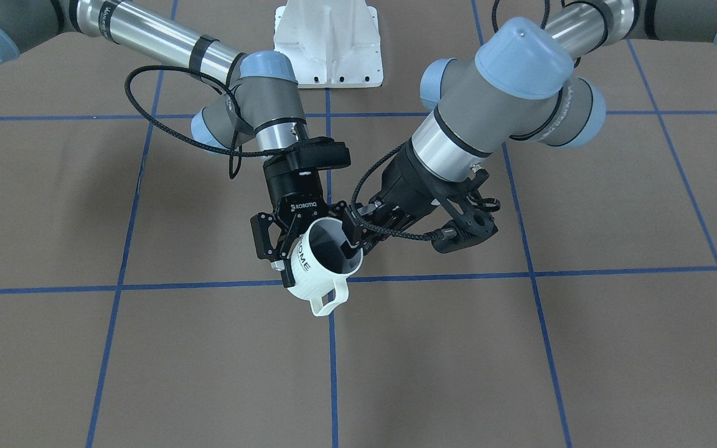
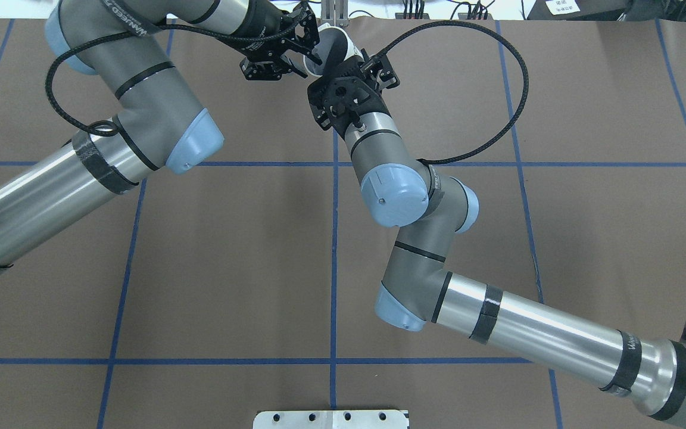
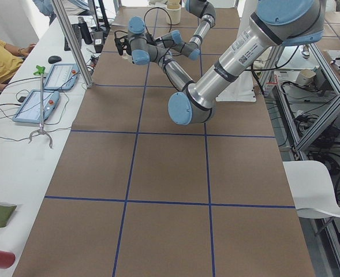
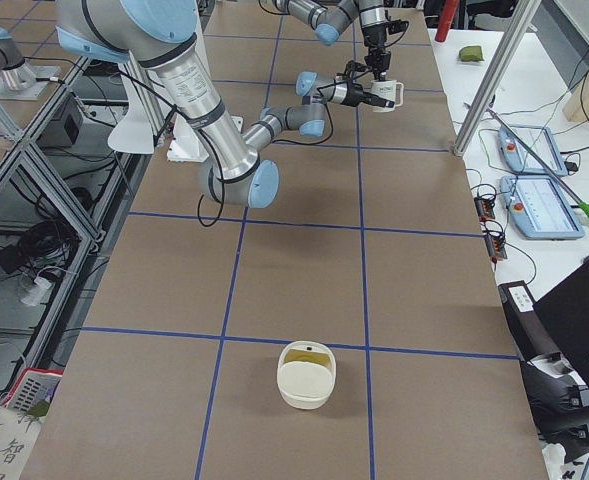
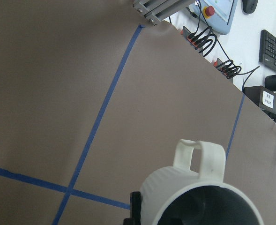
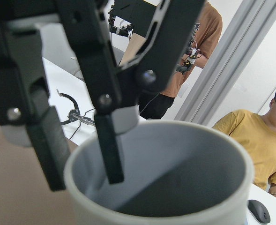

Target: Left arm hands cup to right arm to dump lemon

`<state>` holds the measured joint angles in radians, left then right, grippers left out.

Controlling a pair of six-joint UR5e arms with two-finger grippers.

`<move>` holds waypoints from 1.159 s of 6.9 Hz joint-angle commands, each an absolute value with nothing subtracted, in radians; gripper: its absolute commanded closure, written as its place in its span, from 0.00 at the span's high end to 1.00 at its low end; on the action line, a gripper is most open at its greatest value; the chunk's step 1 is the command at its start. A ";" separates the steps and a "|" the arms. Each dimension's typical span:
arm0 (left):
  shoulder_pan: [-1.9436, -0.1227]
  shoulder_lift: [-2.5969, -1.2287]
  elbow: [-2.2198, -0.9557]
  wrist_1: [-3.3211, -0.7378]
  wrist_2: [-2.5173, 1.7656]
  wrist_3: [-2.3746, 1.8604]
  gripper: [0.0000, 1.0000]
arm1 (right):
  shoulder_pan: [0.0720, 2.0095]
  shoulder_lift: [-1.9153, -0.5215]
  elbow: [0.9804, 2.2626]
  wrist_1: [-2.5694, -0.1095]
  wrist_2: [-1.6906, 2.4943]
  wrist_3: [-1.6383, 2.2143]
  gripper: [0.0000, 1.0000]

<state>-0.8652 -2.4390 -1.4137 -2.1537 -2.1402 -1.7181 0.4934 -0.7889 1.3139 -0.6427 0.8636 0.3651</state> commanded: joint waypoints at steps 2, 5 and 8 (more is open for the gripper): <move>-0.865 -2.442 -1.404 -2.152 -2.141 -1.710 0.00 | 0.486 -0.788 1.313 -0.641 0.862 0.371 0.68; -0.865 -2.448 -1.398 -2.154 -2.140 -1.710 0.00 | 0.449 -0.845 1.379 -0.630 0.807 0.370 1.00; -0.865 -2.450 -1.394 -2.152 -2.140 -1.710 0.00 | 0.442 -0.868 1.410 -0.630 0.805 0.367 1.00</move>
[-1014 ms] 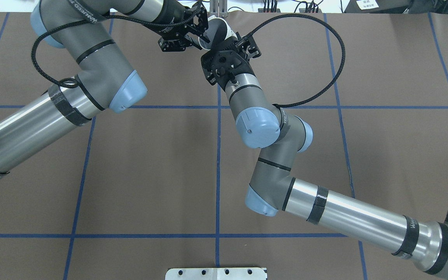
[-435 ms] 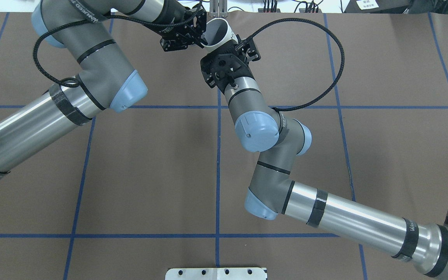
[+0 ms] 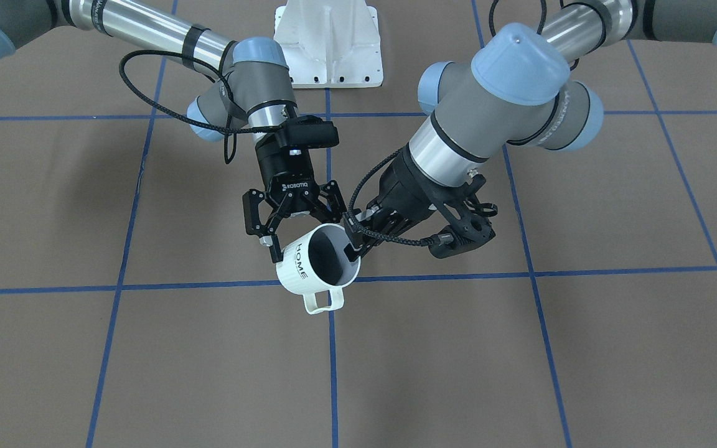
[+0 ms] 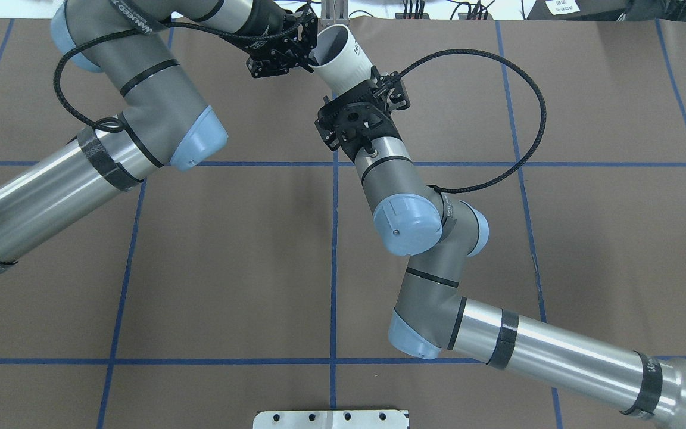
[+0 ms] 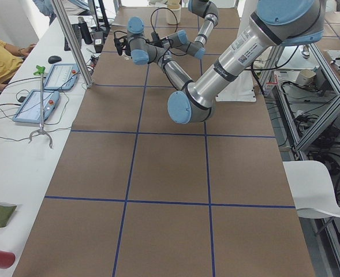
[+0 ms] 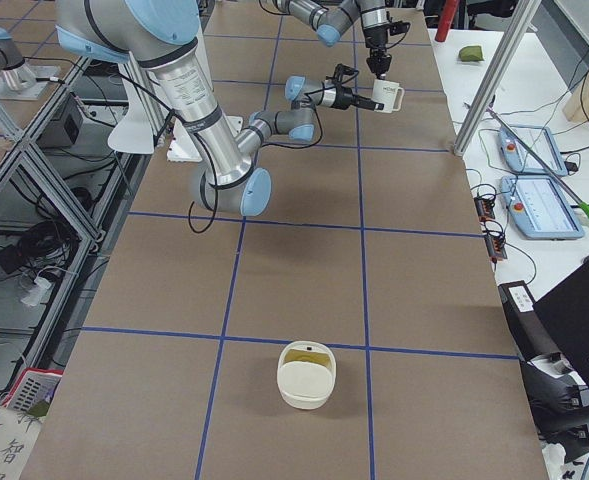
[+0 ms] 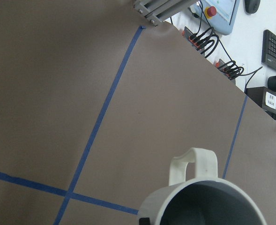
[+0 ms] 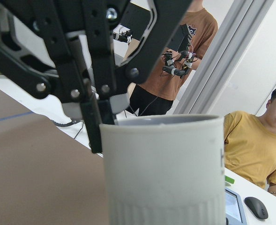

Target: Left arm hands cup to right arm to dump lemon

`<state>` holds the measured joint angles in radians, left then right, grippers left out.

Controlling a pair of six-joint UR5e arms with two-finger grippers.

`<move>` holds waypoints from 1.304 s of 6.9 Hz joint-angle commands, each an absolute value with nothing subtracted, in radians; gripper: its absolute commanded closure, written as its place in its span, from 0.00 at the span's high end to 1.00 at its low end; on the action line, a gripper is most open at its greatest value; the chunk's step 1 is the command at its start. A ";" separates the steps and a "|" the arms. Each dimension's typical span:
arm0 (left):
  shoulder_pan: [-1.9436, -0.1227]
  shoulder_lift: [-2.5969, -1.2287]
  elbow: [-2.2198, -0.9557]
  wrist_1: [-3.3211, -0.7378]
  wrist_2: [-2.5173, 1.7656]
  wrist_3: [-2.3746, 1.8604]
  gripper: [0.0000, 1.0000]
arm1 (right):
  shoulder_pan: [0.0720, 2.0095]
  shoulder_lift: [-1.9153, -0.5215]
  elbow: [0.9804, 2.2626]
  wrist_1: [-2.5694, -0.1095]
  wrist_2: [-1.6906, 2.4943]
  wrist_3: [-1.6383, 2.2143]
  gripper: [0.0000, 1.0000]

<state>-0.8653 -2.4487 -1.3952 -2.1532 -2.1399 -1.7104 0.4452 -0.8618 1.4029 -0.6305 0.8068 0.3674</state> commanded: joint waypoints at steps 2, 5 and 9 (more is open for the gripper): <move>-0.865 -2.450 -1.394 -2.152 -2.140 -1.710 0.00 | 0.419 -0.923 1.492 -0.630 0.804 0.365 1.00; -0.865 -2.462 -1.375 -2.154 -2.108 -1.710 0.00 | 0.370 -0.956 1.595 -0.630 0.755 0.368 1.00; -0.870 -2.457 -1.368 -2.138 -2.106 -1.643 0.00 | 0.446 -0.969 1.624 -0.728 0.871 0.489 1.00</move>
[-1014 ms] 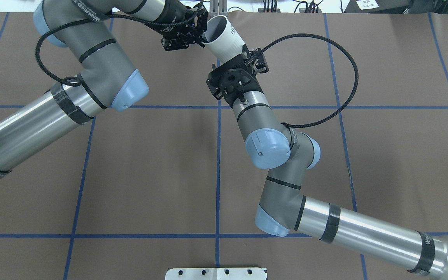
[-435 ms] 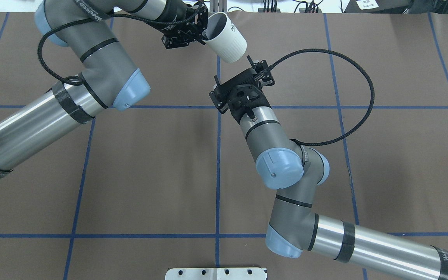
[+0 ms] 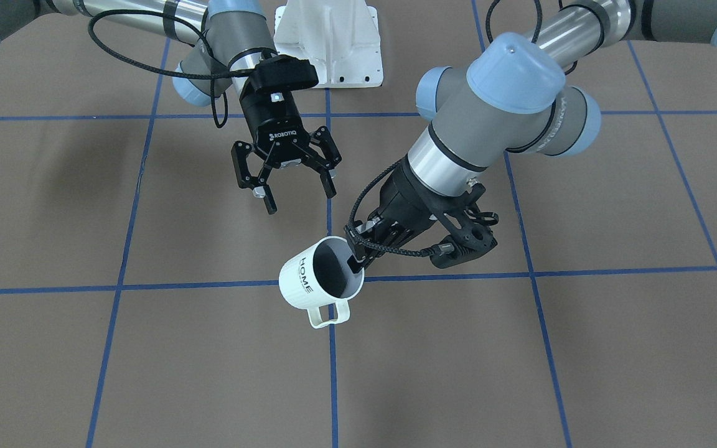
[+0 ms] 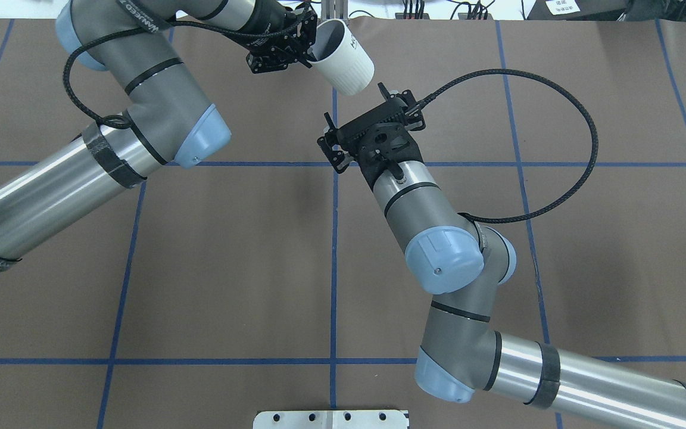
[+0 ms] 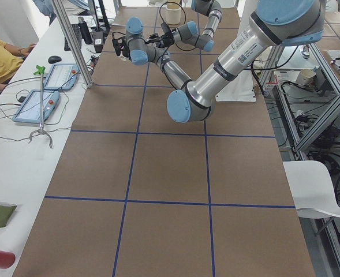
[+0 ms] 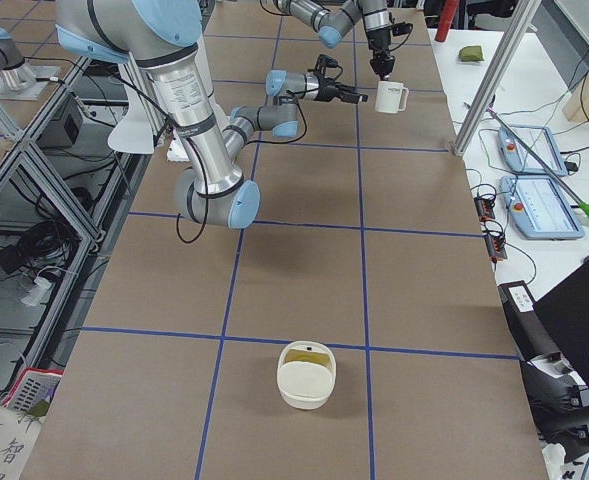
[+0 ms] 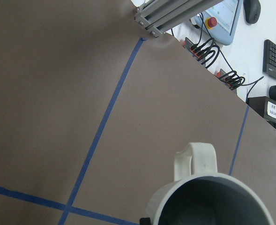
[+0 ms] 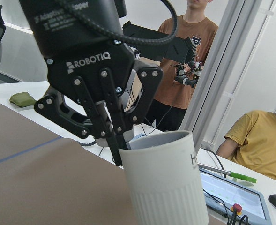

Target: Left arm hands cup to right arm to dump lemon

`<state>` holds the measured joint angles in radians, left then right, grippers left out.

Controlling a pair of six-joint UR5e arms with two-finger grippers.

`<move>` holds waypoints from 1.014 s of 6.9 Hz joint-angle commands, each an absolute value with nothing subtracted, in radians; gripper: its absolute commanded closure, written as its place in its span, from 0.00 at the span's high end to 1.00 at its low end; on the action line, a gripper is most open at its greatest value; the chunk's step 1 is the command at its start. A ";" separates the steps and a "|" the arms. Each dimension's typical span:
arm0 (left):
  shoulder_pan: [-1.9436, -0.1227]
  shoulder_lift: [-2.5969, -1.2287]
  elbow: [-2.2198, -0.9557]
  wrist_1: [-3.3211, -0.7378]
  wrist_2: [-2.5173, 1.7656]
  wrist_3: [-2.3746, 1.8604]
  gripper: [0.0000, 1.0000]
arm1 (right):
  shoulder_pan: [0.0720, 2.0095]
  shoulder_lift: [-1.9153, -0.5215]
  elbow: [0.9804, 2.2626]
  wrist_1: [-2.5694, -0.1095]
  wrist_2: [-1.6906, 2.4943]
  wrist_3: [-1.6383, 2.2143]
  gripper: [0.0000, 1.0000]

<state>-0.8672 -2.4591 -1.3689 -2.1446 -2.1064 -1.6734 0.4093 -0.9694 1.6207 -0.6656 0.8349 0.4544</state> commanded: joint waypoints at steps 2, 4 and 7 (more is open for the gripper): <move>-0.876 -2.453 -1.344 -2.137 -2.088 -1.599 0.00 | 0.552 -0.973 1.641 -0.803 1.068 0.590 1.00; -0.905 -2.450 -1.309 -2.137 -2.075 -1.543 0.00 | 0.630 -0.980 1.707 -0.930 1.219 0.653 1.00; -0.946 -2.387 -1.310 -2.137 -2.088 -1.425 0.00 | 0.803 -0.985 1.740 -1.125 1.516 0.790 0.99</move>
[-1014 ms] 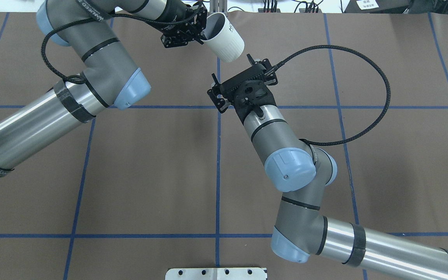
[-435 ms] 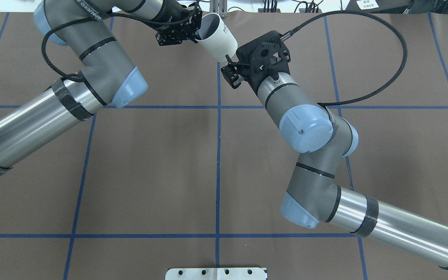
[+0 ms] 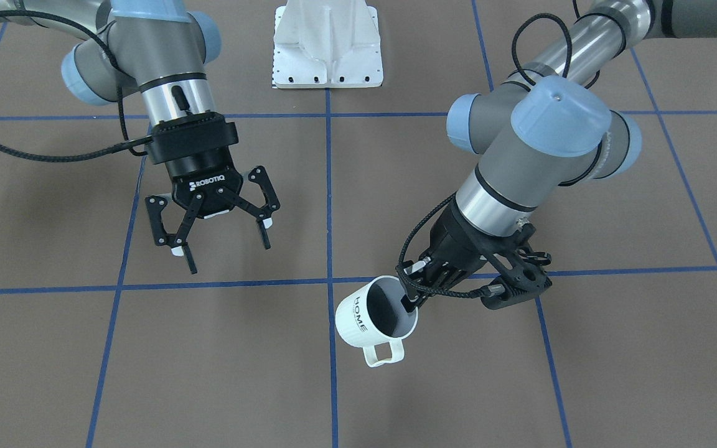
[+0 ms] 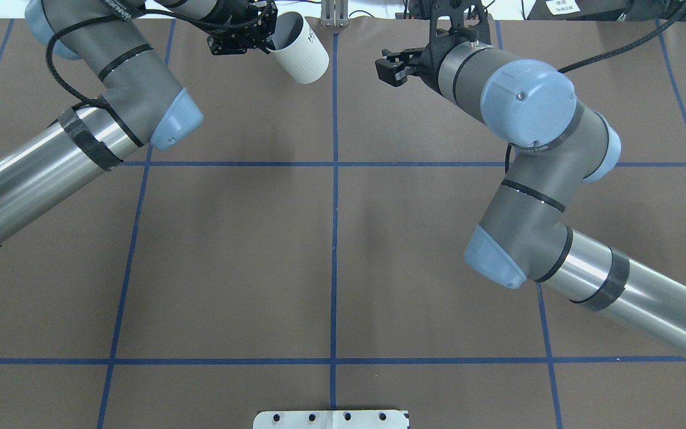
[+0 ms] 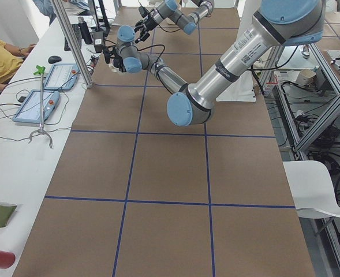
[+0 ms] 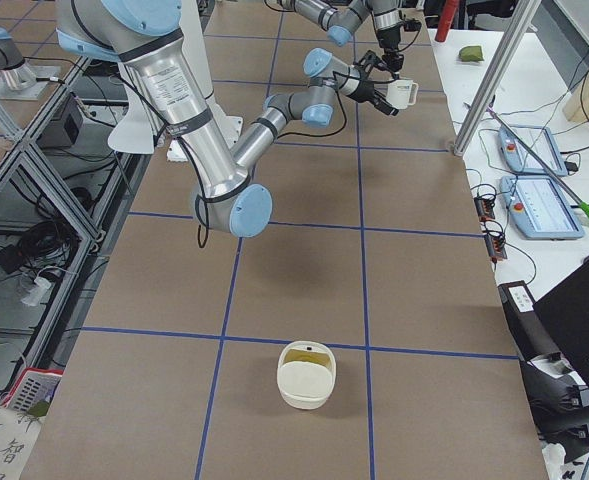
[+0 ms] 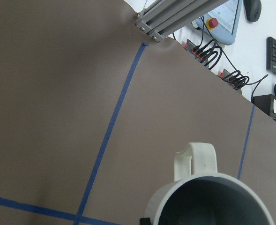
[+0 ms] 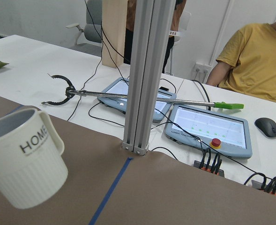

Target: Left arm hands cup to right arm to dump lemon

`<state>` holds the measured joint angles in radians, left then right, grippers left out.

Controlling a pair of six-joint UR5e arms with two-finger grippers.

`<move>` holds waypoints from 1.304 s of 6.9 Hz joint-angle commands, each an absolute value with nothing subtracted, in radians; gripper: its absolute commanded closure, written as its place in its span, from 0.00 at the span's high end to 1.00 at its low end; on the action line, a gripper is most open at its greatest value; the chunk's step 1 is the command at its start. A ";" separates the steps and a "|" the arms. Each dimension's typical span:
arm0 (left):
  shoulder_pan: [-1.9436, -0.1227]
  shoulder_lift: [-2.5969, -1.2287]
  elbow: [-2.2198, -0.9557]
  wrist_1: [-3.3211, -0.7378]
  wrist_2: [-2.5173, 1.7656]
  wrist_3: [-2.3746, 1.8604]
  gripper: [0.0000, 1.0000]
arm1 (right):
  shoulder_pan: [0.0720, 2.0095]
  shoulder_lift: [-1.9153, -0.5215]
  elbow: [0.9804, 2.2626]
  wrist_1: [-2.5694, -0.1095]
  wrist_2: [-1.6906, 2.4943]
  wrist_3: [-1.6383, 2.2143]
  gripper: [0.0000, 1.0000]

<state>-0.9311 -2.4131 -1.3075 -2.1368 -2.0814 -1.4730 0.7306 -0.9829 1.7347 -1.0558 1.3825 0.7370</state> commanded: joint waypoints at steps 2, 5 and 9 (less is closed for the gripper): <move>-0.965 -2.337 -1.333 -2.137 -2.111 -1.340 0.00 | 0.964 -0.992 1.740 -1.254 1.819 0.778 0.99; -1.040 -2.110 -1.486 -2.137 -2.187 -1.103 0.00 | 1.182 -1.045 1.744 -1.510 2.136 0.557 1.00; -1.077 -1.713 -1.678 -2.154 -2.191 -0.785 0.00 | 1.371 -1.172 1.749 -1.686 2.276 0.220 1.00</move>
<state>-1.0733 -1.8287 -1.6396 -2.1446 -2.1986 -0.8857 1.3241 -1.1282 1.7523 -1.6672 2.2480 0.2836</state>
